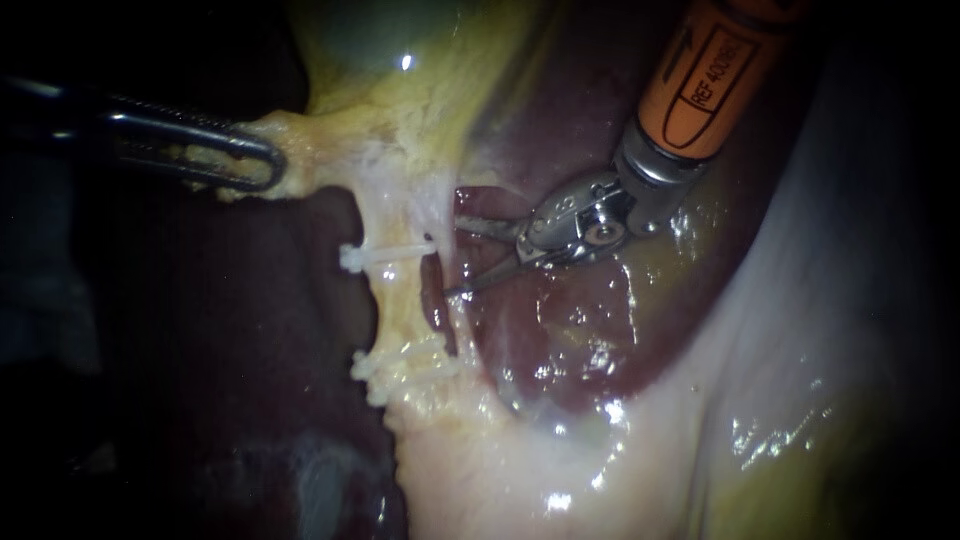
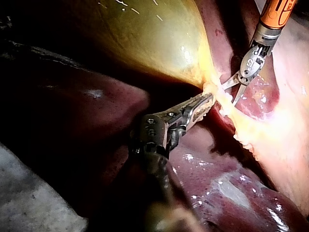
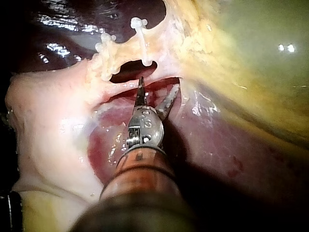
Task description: Go to the cutting position left tube
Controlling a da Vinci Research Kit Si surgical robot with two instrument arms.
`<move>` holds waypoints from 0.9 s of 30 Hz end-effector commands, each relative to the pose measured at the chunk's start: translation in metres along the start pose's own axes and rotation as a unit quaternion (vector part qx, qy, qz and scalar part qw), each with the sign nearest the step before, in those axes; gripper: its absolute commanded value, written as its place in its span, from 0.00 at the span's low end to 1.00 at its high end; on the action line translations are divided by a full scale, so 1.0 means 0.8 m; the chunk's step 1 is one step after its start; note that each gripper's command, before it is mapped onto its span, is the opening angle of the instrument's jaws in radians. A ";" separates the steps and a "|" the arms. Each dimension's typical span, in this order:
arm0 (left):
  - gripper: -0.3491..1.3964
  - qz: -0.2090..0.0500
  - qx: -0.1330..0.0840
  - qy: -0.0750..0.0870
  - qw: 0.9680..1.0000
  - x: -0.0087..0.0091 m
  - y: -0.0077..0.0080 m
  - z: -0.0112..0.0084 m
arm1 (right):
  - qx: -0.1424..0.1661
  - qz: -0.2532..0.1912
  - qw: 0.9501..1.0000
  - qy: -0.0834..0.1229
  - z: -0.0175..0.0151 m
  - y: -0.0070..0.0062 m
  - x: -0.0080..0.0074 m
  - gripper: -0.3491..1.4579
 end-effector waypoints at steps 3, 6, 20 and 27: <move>0.00 0.000 0.000 0.000 1.000 0.0000 0.0000 0.0000 | 0.000 0.000 1.000 0.000 0.0000 0.0000 0.0000 0.95; 0.00 0.000 0.000 0.000 1.000 0.0000 0.0000 0.0000 | 0.000 0.000 1.000 0.000 0.0000 0.0000 0.0000 0.95; 0.00 0.000 0.000 0.000 1.000 0.0000 0.0000 0.0000 | 0.008 0.006 1.000 0.002 -0.0010 -0.0017 0.0003 0.96; 0.00 0.000 0.000 0.000 1.000 0.0000 0.0000 0.0000 | 0.024 0.024 0.999 0.011 -0.0028 -0.0031 0.0004 0.98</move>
